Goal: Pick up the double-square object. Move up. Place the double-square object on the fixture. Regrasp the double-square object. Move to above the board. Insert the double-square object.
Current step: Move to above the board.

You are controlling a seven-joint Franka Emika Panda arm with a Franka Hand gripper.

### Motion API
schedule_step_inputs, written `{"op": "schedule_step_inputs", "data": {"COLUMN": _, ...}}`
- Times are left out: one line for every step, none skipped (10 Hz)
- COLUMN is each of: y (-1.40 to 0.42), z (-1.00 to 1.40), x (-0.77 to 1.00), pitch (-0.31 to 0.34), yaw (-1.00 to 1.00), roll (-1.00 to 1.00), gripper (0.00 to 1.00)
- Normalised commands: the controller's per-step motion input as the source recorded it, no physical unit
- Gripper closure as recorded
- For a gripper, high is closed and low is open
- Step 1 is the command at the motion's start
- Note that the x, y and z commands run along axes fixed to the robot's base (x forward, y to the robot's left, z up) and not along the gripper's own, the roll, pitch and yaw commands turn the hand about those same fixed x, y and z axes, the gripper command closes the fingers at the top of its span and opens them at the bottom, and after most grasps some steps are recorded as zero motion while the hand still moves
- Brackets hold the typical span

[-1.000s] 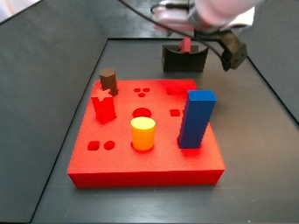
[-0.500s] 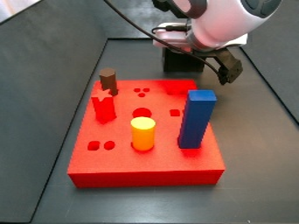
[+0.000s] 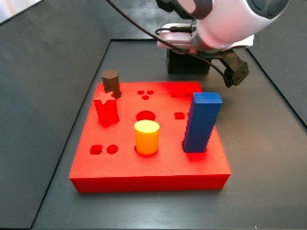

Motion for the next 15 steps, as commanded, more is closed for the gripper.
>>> {"op": "schedule_step_inputs", "data": {"y": -0.05, "z": 1.00, "x": -0.01, "pitch": -0.057, "yaw": 0.34, "roll": -0.03, "gripper": 1.00}}
{"op": "schedule_step_inputs", "data": {"y": -0.06, "z": 1.00, "x": -0.01, "pitch": -0.060, "yaw": 0.33, "roll": -0.04, "gripper": 1.00}}
{"op": "schedule_step_inputs", "data": {"y": -0.05, "z": 1.00, "x": -0.02, "pitch": -0.094, "yaw": 0.28, "roll": -0.04, "gripper": 1.00}}
{"op": "schedule_step_inputs", "data": {"y": -0.05, "z": 1.00, "x": -0.01, "pitch": -0.133, "yaw": 0.22, "roll": -0.03, "gripper": 1.00}}
{"op": "schedule_step_inputs", "data": {"y": -0.05, "z": 1.00, "x": -0.02, "pitch": -0.168, "yaw": 0.13, "roll": -0.01, "gripper": 1.00}}
{"op": "schedule_step_inputs", "data": {"y": -0.05, "z": 1.00, "x": -0.02, "pitch": -0.180, "yaw": 0.08, "roll": -0.01, "gripper": 1.00}}
{"op": "schedule_step_inputs", "data": {"y": -0.05, "z": 1.00, "x": -0.03, "pitch": -0.172, "yaw": 0.01, "roll": -0.01, "gripper": 1.00}}
{"op": "schedule_step_inputs", "data": {"y": -0.04, "z": 1.00, "x": -0.03, "pitch": -0.160, "yaw": -0.02, "roll": -0.02, "gripper": 1.00}}
{"op": "schedule_step_inputs", "data": {"y": -0.04, "z": 1.00, "x": -0.04, "pitch": -0.118, "yaw": -0.06, "roll": -0.03, "gripper": 1.00}}
{"op": "schedule_step_inputs", "data": {"y": -0.04, "z": 1.00, "x": -0.04, "pitch": -0.094, "yaw": -0.08, "roll": -0.03, "gripper": 1.00}}
{"op": "schedule_step_inputs", "data": {"y": -0.03, "z": 1.00, "x": -0.04, "pitch": -0.041, "yaw": -0.11, "roll": -0.04, "gripper": 1.00}}
{"op": "schedule_step_inputs", "data": {"y": -0.03, "z": 1.00, "x": -0.05, "pitch": 0.014, "yaw": -0.12, "roll": -0.06, "gripper": 1.00}}
{"op": "schedule_step_inputs", "data": {"y": -0.03, "z": 1.00, "x": -0.05, "pitch": 0.051, "yaw": -0.11, "roll": -0.06, "gripper": 1.00}}
{"op": "schedule_step_inputs", "data": {"y": -0.02, "z": 1.00, "x": -0.05, "pitch": 0.073, "yaw": -0.10, "roll": -0.06, "gripper": 1.00}}
{"op": "schedule_step_inputs", "data": {"y": -0.02, "z": 1.00, "x": -0.06, "pitch": 0.113, "yaw": -0.06, "roll": -0.06, "gripper": 1.00}}
